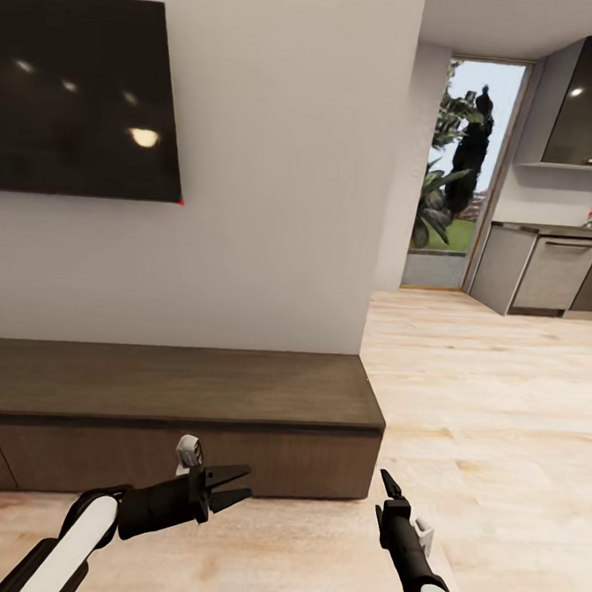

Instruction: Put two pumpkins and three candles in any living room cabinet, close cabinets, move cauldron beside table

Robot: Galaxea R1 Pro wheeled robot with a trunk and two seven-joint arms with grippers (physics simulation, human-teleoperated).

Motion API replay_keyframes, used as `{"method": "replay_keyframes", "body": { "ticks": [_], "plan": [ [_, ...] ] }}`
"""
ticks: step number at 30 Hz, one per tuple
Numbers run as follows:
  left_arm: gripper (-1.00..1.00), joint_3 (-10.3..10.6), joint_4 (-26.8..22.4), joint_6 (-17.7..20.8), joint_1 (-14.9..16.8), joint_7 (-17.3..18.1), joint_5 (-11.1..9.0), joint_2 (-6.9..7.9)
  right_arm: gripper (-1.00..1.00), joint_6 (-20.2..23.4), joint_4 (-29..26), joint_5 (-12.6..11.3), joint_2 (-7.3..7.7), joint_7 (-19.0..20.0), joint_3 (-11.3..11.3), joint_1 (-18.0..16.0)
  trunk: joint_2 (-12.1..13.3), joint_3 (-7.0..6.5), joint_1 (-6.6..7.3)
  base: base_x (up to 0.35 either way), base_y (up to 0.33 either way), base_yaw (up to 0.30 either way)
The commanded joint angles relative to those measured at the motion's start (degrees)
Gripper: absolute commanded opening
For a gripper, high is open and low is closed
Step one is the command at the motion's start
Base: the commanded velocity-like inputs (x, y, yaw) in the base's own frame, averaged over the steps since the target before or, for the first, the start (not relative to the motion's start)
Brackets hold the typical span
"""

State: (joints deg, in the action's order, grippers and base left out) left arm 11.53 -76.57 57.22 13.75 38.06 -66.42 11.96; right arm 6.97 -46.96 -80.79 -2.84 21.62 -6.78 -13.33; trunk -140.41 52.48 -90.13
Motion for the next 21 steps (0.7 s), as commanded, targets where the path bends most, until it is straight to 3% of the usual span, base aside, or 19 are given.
{"method": "replay_keyframes", "body": {
  "ticks": [1,15,21],
  "plan": [
    [1.0,0.1,0.0,0.2,0.0,0.2,0.0,0.02,1.0,0.6,0.0,-0.6,-0.06,0.2,-0.2,0.0,0.0,0.06,0.0,0.198,0.0,0.0],
    [1.0,0.0,0.3,0.2,0.0,0.2,0.0,0.07,1.0,0.6,2.3,-0.6,-0.06,0.2,-0.2,0.0,0.0,0.06,0.0,0.164,0.0,0.0],
    [1.0,-0.1,0.2,0.1,0.0,0.2,0.0,0.15,1.0,0.5,2.4,-0.5,-0.06,0.2,-0.2,0.0,0.0,0.06,0.0,0.052,0.0,0.0]
  ]
}}
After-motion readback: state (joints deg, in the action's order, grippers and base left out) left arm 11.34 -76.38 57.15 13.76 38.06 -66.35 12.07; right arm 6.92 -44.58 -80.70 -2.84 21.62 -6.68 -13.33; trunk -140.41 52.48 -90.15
